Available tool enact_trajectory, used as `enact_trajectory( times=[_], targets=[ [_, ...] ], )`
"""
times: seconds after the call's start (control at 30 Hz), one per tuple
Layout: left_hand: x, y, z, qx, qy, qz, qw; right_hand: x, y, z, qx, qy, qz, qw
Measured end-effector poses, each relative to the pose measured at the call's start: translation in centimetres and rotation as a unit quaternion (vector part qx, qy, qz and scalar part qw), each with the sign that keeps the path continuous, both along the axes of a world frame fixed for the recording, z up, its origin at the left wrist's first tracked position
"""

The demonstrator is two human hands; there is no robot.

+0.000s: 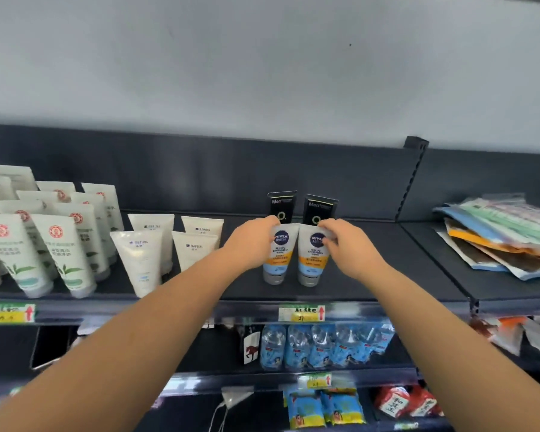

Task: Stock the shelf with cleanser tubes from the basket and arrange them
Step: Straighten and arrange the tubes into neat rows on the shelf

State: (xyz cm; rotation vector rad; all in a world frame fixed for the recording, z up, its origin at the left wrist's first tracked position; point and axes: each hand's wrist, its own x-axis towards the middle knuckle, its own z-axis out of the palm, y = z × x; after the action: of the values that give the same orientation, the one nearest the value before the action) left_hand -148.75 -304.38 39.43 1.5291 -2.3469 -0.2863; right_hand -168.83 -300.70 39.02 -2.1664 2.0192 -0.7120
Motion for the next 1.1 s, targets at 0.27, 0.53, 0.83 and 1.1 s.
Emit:
enact_trajectory(
  times=[0.27, 0.53, 0.83, 1.1],
  targets=[
    [-0.5, 0.7, -0.6, -0.014, -0.006, 0.027, 1.000, -2.3, -0.6, -1.3, -0.030, -0.055, 0.052, 0.997],
    [-0.8, 1.6, -0.7, -0.007, -0.009, -0.009, 1.000, -3.9, -0.1, -1.0, -0.014, -0.041, 0.092, 0.995],
    [-1.0, 2.3, -1.8, -0.004, 0.030, -0.022, 0.999, -5.3, 0.4, -0.7, 0.028, -0.062, 0.114, 0.991],
    [-0.8, 2.3, -2.0, 0.008, 0.042, -0.029, 0.999, -5.2, 1.0, -0.9, 0.022, -0.050, 0.119, 0.991]
  ],
)
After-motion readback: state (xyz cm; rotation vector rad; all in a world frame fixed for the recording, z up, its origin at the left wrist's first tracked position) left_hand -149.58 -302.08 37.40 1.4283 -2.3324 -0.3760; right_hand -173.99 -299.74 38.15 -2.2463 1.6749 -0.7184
